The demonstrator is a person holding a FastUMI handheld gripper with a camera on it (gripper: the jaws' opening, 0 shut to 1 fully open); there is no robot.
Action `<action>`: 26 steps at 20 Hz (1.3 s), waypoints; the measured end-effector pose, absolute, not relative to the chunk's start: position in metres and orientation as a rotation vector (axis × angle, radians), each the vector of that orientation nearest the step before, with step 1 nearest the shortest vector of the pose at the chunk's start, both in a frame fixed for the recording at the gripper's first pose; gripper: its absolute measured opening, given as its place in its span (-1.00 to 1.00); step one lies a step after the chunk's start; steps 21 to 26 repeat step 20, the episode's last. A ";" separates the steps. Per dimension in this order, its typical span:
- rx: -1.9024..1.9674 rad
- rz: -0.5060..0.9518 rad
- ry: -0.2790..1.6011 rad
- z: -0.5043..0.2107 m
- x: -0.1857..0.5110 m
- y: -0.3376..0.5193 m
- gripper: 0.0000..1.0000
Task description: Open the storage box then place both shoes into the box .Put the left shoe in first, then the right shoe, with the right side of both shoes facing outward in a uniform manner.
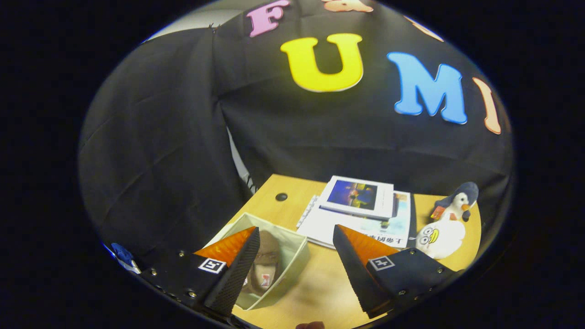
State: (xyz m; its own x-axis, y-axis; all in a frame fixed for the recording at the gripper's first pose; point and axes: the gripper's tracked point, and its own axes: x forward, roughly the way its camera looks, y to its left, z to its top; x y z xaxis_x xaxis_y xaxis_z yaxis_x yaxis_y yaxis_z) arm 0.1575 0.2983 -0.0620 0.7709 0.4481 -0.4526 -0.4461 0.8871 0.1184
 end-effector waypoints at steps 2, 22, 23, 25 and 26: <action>0.034 0.438 0.363 -0.026 0.155 0.271 0.96; 0.053 0.135 -0.027 0.092 0.095 0.102 0.95; 0.053 0.135 -0.027 0.092 0.095 0.102 0.95; 0.053 0.135 -0.027 0.092 0.095 0.102 0.95; 0.053 0.135 -0.027 0.092 0.095 0.102 0.95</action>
